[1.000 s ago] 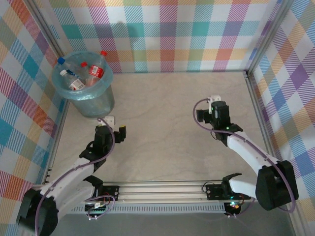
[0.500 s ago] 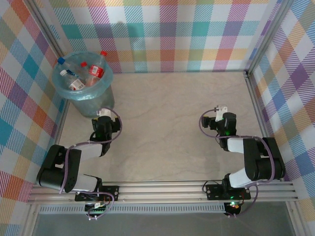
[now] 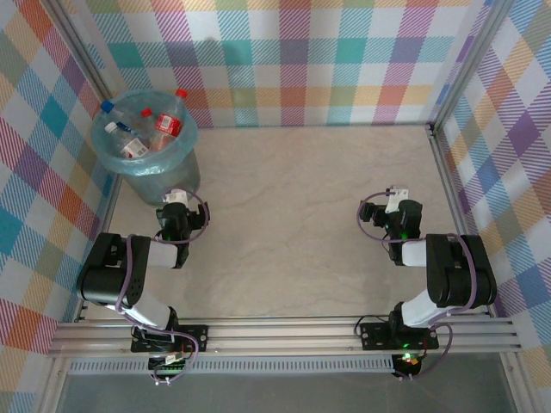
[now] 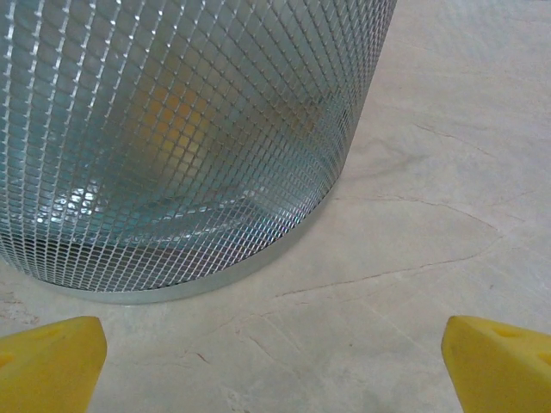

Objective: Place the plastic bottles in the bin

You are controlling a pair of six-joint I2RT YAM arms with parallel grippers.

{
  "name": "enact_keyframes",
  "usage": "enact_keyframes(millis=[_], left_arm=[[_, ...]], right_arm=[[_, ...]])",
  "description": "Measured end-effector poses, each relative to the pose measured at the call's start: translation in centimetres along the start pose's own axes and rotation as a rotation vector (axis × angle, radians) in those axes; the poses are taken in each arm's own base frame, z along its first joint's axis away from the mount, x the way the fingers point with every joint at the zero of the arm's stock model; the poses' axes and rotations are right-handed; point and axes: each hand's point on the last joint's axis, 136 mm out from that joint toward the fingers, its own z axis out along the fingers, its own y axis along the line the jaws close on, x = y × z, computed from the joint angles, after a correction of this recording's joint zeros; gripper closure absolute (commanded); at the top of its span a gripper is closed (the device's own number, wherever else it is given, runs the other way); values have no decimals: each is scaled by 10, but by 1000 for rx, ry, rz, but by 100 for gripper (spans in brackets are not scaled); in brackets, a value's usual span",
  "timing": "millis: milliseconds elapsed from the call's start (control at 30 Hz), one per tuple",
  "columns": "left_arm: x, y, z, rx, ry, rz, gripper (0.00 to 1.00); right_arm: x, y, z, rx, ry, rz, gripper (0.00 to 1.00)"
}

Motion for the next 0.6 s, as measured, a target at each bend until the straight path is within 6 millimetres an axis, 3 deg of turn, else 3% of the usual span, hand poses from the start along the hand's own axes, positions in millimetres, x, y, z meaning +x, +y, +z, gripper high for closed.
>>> enact_keyframes(millis=[600], left_arm=[[-2, -3, 1, 18, -2, -2, 0]], right_arm=[[-8, 8, 3, -40, -10, -5, 0]])
